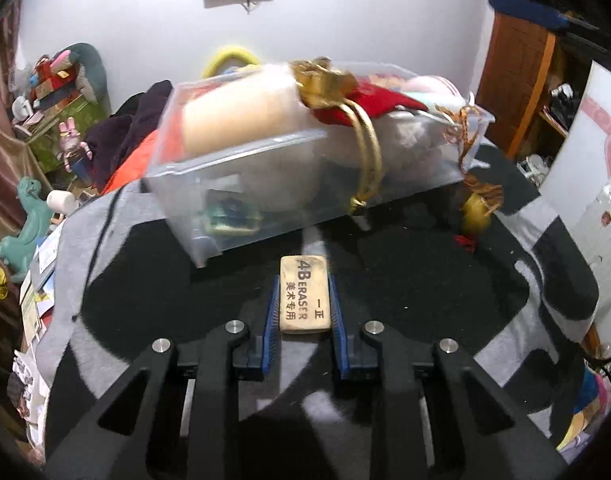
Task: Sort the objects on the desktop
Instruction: 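Grasp the wooden eraser with left tool while right tool grasps the yellow gourd, then drop the eraser into the clear box while right tool drops the gourd in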
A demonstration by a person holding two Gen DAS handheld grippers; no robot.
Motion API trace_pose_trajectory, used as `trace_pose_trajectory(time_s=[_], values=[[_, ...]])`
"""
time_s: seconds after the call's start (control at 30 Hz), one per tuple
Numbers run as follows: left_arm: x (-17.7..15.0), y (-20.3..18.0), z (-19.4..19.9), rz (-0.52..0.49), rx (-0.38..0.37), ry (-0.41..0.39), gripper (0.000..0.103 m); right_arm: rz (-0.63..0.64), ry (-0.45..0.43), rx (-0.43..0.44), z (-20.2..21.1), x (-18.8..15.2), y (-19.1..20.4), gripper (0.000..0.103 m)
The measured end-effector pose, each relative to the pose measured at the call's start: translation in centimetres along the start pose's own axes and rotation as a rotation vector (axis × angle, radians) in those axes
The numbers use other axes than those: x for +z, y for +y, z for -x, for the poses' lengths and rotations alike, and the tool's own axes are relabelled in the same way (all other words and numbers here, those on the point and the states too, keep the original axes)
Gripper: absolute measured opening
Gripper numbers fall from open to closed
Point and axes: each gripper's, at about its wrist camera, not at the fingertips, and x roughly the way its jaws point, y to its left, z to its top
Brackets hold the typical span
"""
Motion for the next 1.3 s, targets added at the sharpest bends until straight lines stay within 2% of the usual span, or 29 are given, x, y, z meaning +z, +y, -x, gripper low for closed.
trace_pose_trajectory(time_s=[0.07, 0.3, 0.47, 0.63, 0.7, 0.8, 0.83, 0.87, 0.9, 1.03, 1.3], values=[[0.1, 0.9, 1.1, 0.034, -0.035, -0.021, 0.023, -0.009, 0.016, -0.003, -0.5, -0.6, 0.0, 0.037], [0.8, 2.1, 4.1, 0.068, -0.067, -0.094, 0.023, -0.054, 0.139, 0.011, 0.0, -5.5, -0.7, 0.037], [1.0, 1.6, 4.1, 0.090, -0.105, -0.094, 0.023, -0.048, 0.250, 0.016, -1.1, -9.0, -0.5, 0.042], [0.9, 0.6, 3.9, 0.083, -0.117, -0.085, 0.023, -0.087, 0.336, 0.024, -4.2, -11.1, -0.8, 0.042], [0.7, 0.4, 4.0, 0.076, -0.117, -0.083, 0.023, -0.079, 0.365, -0.003, -5.5, -11.7, -0.7, 0.042], [0.5, 0.3, 3.9, 0.073, -0.112, -0.077, 0.023, -0.022, 0.341, -0.059, -5.8, -12.1, 0.4, 0.039], [0.4, 0.2, 3.8, 0.074, -0.110, -0.074, 0.023, 0.001, 0.337, -0.076, -5.7, -12.2, 0.7, 0.035], [0.3, 0.2, 3.8, 0.076, -0.110, -0.071, 0.023, 0.012, 0.335, -0.074, -5.6, -12.1, 0.9, 0.025], [0.3, 0.2, 3.7, 0.080, -0.112, -0.069, 0.023, 0.018, 0.334, -0.068, -5.5, -12.1, 1.0, 0.020], [0.6, 0.4, 3.7, 0.089, -0.117, -0.076, 0.023, 0.010, 0.318, -0.065, -4.8, -12.1, 0.8, 0.020], [3.2, 0.4, 5.8, 0.061, -0.116, -0.168, 0.023, -0.016, 0.188, -0.050, -1.0, -8.8, 0.1, 0.020]])
